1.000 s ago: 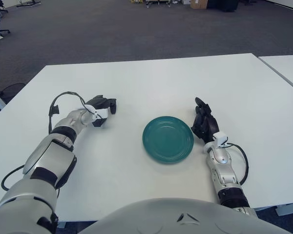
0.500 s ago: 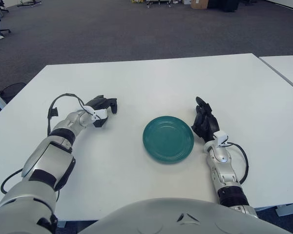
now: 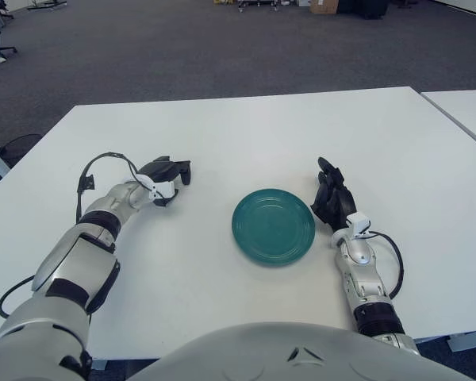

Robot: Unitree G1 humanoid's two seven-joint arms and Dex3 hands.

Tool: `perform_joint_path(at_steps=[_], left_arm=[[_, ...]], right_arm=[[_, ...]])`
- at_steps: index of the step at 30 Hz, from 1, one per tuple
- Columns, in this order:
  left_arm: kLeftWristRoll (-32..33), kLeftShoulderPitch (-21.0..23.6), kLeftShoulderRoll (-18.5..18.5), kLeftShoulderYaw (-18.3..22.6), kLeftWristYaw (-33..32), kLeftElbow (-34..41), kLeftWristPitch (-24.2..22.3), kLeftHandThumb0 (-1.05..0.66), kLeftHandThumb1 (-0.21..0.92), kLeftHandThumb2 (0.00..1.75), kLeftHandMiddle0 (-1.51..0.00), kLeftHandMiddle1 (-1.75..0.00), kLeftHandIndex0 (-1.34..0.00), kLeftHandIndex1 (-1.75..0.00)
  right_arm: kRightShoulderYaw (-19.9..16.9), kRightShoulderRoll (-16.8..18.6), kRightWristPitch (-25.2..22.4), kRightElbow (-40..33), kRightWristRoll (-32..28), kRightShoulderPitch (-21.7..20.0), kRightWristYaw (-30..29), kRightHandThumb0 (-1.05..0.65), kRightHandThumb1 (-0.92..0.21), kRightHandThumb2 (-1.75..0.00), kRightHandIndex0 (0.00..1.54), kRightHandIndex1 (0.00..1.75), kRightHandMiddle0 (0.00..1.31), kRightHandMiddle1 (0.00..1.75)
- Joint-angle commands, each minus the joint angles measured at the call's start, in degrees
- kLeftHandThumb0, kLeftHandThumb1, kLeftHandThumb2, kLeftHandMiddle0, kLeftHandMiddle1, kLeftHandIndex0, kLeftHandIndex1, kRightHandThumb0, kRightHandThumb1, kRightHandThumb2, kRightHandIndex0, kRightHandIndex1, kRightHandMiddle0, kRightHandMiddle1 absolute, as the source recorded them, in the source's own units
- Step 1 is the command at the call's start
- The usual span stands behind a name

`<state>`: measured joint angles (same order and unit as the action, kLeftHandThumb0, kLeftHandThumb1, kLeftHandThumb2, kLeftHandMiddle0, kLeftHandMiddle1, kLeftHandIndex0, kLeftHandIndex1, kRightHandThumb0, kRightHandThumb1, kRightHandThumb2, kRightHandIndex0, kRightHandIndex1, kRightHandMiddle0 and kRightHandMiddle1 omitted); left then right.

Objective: Put the gum into the plate.

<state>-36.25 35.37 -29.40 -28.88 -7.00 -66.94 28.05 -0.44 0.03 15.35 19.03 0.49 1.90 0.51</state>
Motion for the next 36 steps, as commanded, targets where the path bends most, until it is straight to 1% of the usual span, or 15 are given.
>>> perform_joint_path(at_steps=[1,3,6,9,17,24,32,36], left_arm=[[-1.77,-2.19,-0.58,-0.79,-1.22,0.47,-3.53,-0.94,0.89,0.41,-0.08,-0.41,-0.03,-1.00],[-2.32,-2.15,-0.71,-0.69,-2.32,1.12,-5.34,-1.00,0.91,0.42,-0.06,-0.20,-0.01,-0.78],[-2.93,-1.99,-1.11,-0.61,-3.69,1.81,-7.11,-1.03,0.92,0.45,-0.03,-0.08,0.00,-0.57],[-3.29,-2.11,-1.39,-0.53,-4.29,2.27,-7.77,-1.04,0.92,0.47,-0.01,-0.03,0.00,-0.46],[-4.72,-2.31,-2.27,-0.54,-7.36,3.41,-9.67,-1.05,0.92,0.49,0.00,0.00,0.00,-0.30],[-4.90,-2.37,-2.74,0.02,-8.40,4.08,-11.47,-1.05,0.92,0.49,0.00,0.00,0.00,-0.18],[-4.93,-2.35,-3.03,0.22,-8.85,4.29,-13.15,-1.05,0.92,0.48,0.00,0.00,0.00,-0.12],[-4.59,-2.30,-3.90,0.67,-8.39,4.79,-13.56,-1.05,0.92,0.48,0.00,0.00,0.00,-0.10]], right_arm=[[-0.24,-0.03,-6.56,6.56,0.22,4.64,-0.53,-0.63,-0.92,-0.98,0.10,0.00,0.00,0.34],[-0.25,-0.01,-6.50,6.63,0.33,4.61,-0.60,-0.64,-0.92,-0.98,0.10,0.00,0.00,0.33],[-0.28,0.00,-6.36,6.78,0.34,4.56,-0.65,-0.64,-0.92,-0.97,0.10,0.00,0.00,0.34],[-0.24,-0.02,-6.26,6.70,0.30,4.75,-0.64,-0.64,-0.92,-0.97,0.11,0.00,0.00,0.34],[-0.21,0.08,-6.05,6.80,0.24,4.94,-0.67,-0.65,-0.92,-0.97,0.12,0.01,0.00,0.35],[0.08,-0.04,-6.23,6.62,0.57,5.14,-0.78,-0.66,-0.92,-0.96,0.12,0.01,0.00,0.34],[0.27,-0.08,-6.19,6.42,0.75,5.35,-0.87,-0.66,-0.92,-0.96,0.13,0.01,0.00,0.35],[0.20,-0.18,-6.19,7.07,0.83,4.96,-1.05,-0.66,-0.92,-0.96,0.13,0.01,0.00,0.35]])
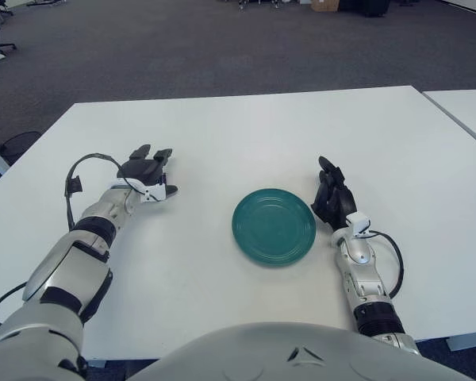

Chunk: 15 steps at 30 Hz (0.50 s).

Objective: Put the gum into the plate.

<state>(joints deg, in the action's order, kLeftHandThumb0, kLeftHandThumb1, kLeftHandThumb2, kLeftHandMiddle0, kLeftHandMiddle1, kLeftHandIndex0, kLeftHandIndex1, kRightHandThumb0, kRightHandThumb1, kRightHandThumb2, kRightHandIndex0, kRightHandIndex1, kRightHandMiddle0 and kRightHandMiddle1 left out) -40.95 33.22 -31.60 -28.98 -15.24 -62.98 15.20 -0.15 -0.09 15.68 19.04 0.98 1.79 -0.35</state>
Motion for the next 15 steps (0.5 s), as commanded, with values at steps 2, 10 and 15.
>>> perform_joint_path(at_steps=[2,10,15], left_arm=[[0.22,-0.16,-2.05,0.99,0.11,1.19,-0.84,-1.05,0.92,0.48,0.00,0.00,0.00,-0.10],[0.72,-0.29,-3.31,2.03,1.97,2.84,-2.25,-1.05,0.92,0.47,0.00,0.00,0.00,-0.08],[0.77,-0.22,-3.94,2.56,4.06,3.10,-3.35,-1.05,0.92,0.46,0.00,0.00,-0.01,-0.09]], right_arm=[[-0.11,-0.15,-6.51,7.32,0.37,4.94,-0.19,-0.66,-0.92,-0.96,0.13,0.01,0.00,0.35],[0.07,-0.22,-6.48,7.51,0.39,4.85,-0.06,-0.65,-0.92,-0.96,0.12,0.00,0.00,0.33],[0.17,-0.22,-6.08,7.91,0.47,4.84,-0.12,-0.64,-0.92,-0.96,0.11,0.00,0.00,0.32]])
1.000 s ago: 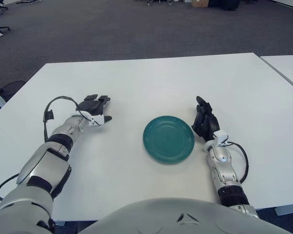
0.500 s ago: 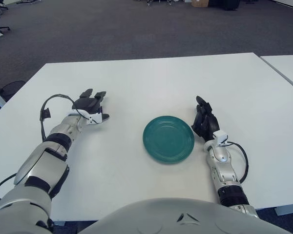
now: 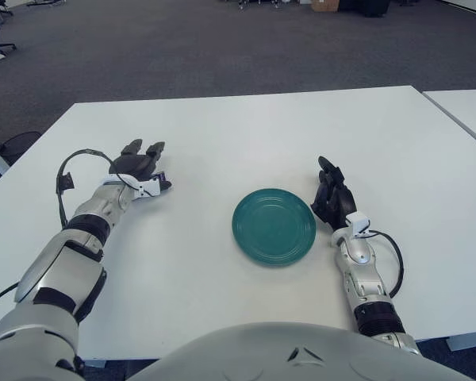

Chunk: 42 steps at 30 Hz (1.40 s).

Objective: Put the gum into the plate.

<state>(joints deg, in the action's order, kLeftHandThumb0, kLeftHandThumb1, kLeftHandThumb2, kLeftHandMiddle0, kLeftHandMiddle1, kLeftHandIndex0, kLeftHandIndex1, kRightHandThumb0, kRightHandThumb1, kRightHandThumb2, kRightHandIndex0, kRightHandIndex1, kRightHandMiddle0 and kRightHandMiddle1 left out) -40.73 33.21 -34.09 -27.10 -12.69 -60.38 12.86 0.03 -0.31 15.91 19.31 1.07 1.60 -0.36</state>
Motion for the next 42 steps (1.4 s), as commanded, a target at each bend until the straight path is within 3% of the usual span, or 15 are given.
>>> perform_joint_path(at_steps=[1,11,33,42], left_arm=[[0.54,-0.23,-1.50,0.74,1.72,0.57,-1.12,-1.05,0.92,0.46,0.00,0.00,-0.02,-0.10],[0.07,-1.68,-3.45,0.13,5.09,0.22,0.53,-1.05,0.92,0.41,0.00,0.00,0.00,-0.32],[-0.78,-5.36,-4.00,-3.07,15.37,0.99,6.28,-1.05,0.92,0.44,0.00,0.00,0.00,-0.22],[-0.24,-5.73,-3.76,-3.55,17.98,0.05,9.20,-1.05,0.92,0.41,0.00,0.00,0.00,-0.38]], right_arm=[[0.00,0.01,-6.25,7.70,0.38,5.02,-0.11,-0.64,-0.92,-0.96,0.11,0.00,0.00,0.32],[0.05,-0.36,-6.04,7.97,0.50,5.09,0.08,-0.66,-0.92,-0.96,0.11,0.00,0.00,0.30],[-0.24,-1.08,-6.17,8.52,0.28,4.54,0.88,-0.66,-0.92,-0.96,0.09,0.00,0.00,0.25],[-0.66,-1.31,-6.33,8.95,0.20,4.36,0.62,-0.65,-0.92,-0.96,0.10,0.00,0.00,0.25]])
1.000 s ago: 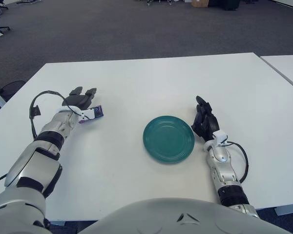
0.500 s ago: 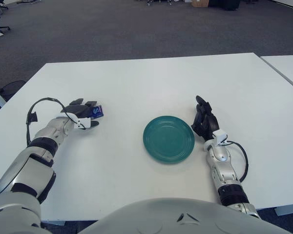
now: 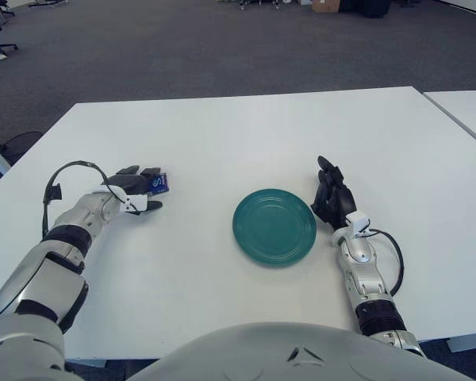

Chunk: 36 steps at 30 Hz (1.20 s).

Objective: Put the gum into the plate.

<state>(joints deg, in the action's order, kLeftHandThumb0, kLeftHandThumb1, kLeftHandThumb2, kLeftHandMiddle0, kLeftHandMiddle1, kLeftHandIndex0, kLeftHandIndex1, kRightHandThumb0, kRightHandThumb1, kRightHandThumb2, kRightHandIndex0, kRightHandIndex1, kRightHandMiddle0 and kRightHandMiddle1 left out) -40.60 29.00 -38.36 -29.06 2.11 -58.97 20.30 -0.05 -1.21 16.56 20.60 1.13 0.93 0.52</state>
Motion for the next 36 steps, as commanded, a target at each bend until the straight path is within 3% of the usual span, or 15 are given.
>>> perform_joint_path(at_steps=[1,11,12,15,16,17,18,20,21,25,28,36], left_arm=[[-0.43,-1.47,0.56,-1.76,3.59,-1.62,2.27,-1.05,0.92,0.40,0.00,0.00,0.00,-0.42],[-0.24,-0.48,2.73,-2.23,2.71,-4.04,1.59,-1.05,0.92,0.36,-0.05,-0.02,0.00,-0.64],[-0.21,-0.33,3.06,-2.18,2.24,-4.37,1.17,-1.05,0.92,0.36,-0.08,-0.14,0.00,-0.81],[-0.32,0.55,4.48,-2.18,0.29,-6.44,-0.12,-1.05,0.92,0.35,-0.03,-0.47,0.00,-1.03],[0.10,0.86,6.24,-1.50,-3.31,-8.78,-1.42,-1.03,0.92,0.33,-0.03,-0.70,-0.01,-1.17],[0.42,1.08,7.52,-1.01,-5.98,-10.54,-2.31,-0.89,0.90,0.29,-0.27,-1.07,-0.22,-1.38],[0.84,1.13,8.46,-0.51,-8.20,-11.70,-2.87,-0.80,0.89,0.26,-0.43,-1.32,-0.35,-1.51],[1.29,1.13,9.21,-0.13,-10.40,-12.66,-3.10,-0.65,0.87,0.24,-0.59,-1.53,-0.48,-1.63],[1.42,1.17,9.46,-0.09,-11.20,-13.03,-3.15,-0.56,0.82,0.32,-0.66,-1.61,-0.54,-1.67],[1.39,0.49,11.02,-0.25,-14.87,-13.30,-4.12,-0.37,0.61,0.71,-0.81,-1.72,-0.68,-1.73],[1.35,0.16,11.68,-0.45,-16.24,-12.95,-4.50,-0.30,0.53,0.87,-0.87,-1.74,-0.75,-1.74],[0.60,-0.15,11.35,-1.47,-18.78,-12.89,-1.75,-0.20,0.43,1.07,-1.05,-1.75,-0.89,-1.75]], right_arm=[[-0.61,-0.46,-7.01,7.71,0.16,5.00,-0.28,-0.65,-0.92,-0.96,0.10,0.01,0.00,0.25],[-0.84,-0.71,-7.04,8.25,-0.02,4.72,-0.09,-0.65,-0.92,-0.96,0.11,0.01,0.00,0.27],[-0.84,-0.70,-7.00,8.29,-0.02,4.71,-0.09,-0.65,-0.92,-0.96,0.11,0.01,0.00,0.27],[-0.90,-0.82,-6.87,8.46,-0.08,4.63,0.05,-0.65,-0.92,-0.96,0.12,0.01,0.00,0.27],[-0.81,-0.89,-6.85,8.40,0.02,4.67,0.13,-0.66,-0.92,-0.96,0.12,0.01,0.00,0.27],[-0.75,-0.94,-6.84,8.35,0.10,4.71,0.18,-0.66,-0.92,-0.96,0.11,0.01,0.00,0.27],[-0.68,-0.96,-6.86,8.17,0.18,4.82,0.20,-0.66,-0.92,-0.95,0.11,0.01,0.00,0.27],[-0.63,-0.98,-6.91,7.92,0.23,4.96,0.20,-0.67,-0.92,-0.95,0.11,0.01,0.00,0.27],[-0.62,-0.98,-6.93,7.84,0.23,5.00,0.19,-0.67,-0.92,-0.96,0.11,0.00,0.00,0.27],[-0.64,-1.01,-7.10,7.41,0.29,5.30,0.01,-0.67,-0.92,-0.96,0.12,0.01,0.00,0.27],[-0.72,-0.99,-7.14,7.42,0.31,5.32,-0.18,-0.67,-0.92,-0.96,0.12,0.01,0.00,0.27],[-1.35,-0.67,-7.12,7.53,-0.33,5.43,-0.54,-0.67,-0.92,-0.97,0.14,0.01,0.00,0.32]])
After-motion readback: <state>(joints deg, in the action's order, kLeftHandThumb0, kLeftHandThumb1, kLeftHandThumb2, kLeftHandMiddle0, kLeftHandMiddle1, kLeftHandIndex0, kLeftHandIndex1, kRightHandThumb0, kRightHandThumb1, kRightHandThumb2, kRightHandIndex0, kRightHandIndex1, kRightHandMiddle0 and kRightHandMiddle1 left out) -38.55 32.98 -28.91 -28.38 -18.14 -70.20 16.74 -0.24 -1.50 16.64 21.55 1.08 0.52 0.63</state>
